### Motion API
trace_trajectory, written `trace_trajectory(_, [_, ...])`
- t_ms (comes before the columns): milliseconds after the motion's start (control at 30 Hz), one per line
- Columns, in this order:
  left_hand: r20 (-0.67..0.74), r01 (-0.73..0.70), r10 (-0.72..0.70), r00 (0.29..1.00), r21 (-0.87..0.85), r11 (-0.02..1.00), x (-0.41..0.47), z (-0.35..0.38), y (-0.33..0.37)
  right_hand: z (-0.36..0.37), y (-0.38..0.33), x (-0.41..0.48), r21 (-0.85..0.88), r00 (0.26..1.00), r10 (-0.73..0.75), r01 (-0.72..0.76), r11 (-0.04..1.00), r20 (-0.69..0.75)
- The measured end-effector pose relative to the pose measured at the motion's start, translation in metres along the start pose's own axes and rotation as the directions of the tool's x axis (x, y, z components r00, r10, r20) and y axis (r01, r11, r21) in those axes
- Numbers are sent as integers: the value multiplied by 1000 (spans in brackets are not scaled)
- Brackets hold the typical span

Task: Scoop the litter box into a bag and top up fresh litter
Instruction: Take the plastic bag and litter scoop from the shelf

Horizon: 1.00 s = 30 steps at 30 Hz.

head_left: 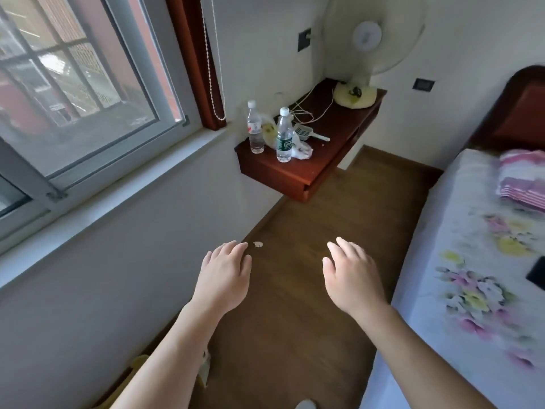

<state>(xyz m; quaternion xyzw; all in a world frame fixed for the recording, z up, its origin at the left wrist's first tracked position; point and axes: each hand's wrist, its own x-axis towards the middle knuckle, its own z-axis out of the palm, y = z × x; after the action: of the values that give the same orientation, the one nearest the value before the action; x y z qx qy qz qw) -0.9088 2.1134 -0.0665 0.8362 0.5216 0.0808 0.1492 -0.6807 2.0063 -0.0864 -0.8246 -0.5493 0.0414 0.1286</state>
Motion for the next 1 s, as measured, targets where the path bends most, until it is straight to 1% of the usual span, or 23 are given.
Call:
trace_trajectory(233, [17,-88,88,996,20,996,95,7,60,-24,54,75,-20,998,49,-50,999,-40])
trace_trajectory(433, [26,-162,161,987,52,985,188,26,82,-22,93,152,-61,997,71,-72,996,-26])
trace_trajectory(567, [19,-200,199,980,39,979,261,40,98,-18,116,215,-73,995,94,-95,993,-24])
trace_trajectory(733, [43,-207,207,977,0,978,343,52,128,-19,141,289,-103,994,104,-106,989,-20])
trace_trajectory(900, [67,-199,198,978,8,980,406,56,154,-27,169,353,-111,995,96,-92,990,29])
trace_trajectory(1000, [68,-164,163,984,14,986,440,62,168,-33,187,393,-93,996,70,-64,994,58])
